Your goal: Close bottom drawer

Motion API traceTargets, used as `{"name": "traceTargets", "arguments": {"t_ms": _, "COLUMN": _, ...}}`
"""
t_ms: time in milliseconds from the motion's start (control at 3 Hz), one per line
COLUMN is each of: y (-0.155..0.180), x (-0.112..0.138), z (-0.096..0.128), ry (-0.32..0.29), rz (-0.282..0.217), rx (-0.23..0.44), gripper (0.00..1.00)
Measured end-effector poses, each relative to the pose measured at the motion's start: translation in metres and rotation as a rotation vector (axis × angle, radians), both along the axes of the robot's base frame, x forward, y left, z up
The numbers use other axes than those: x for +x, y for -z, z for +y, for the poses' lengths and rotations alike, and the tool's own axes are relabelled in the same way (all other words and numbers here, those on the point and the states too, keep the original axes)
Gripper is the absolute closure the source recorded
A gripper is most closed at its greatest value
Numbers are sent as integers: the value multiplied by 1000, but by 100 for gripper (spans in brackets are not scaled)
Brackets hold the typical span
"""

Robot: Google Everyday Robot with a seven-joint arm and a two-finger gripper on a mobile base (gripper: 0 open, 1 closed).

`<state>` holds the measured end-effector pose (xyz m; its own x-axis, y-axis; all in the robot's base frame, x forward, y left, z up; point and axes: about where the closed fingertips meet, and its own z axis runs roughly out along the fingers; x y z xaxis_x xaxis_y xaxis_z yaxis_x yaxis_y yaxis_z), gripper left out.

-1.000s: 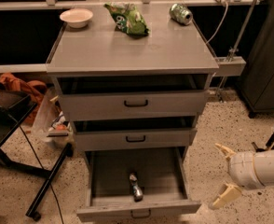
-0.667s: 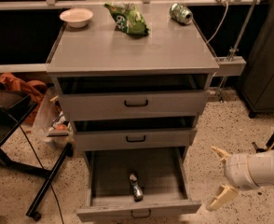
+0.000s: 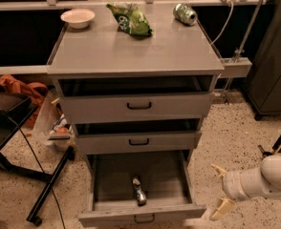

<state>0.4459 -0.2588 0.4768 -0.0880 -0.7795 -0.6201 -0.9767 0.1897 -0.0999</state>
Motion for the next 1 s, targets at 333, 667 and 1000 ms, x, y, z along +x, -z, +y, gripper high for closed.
{"name": "traceTargets", "arguments": {"t_ms": 333, "y": 67, "x": 7, "z": -7, "ry": -57, "rz": -8, "rx": 40, "gripper": 0}}
{"name": "traceTargets", "arguments": {"t_ms": 667, "y": 126, "x": 11, "z": -3, "ry": -108, "rz": -39, "rx": 96, "gripper": 0}}
{"name": "traceTargets", "arguments": {"t_ms": 1000, "y": 140, "x": 9, "z": 1, "ry": -109, "rz": -33, "rx": 110, "gripper": 0}}
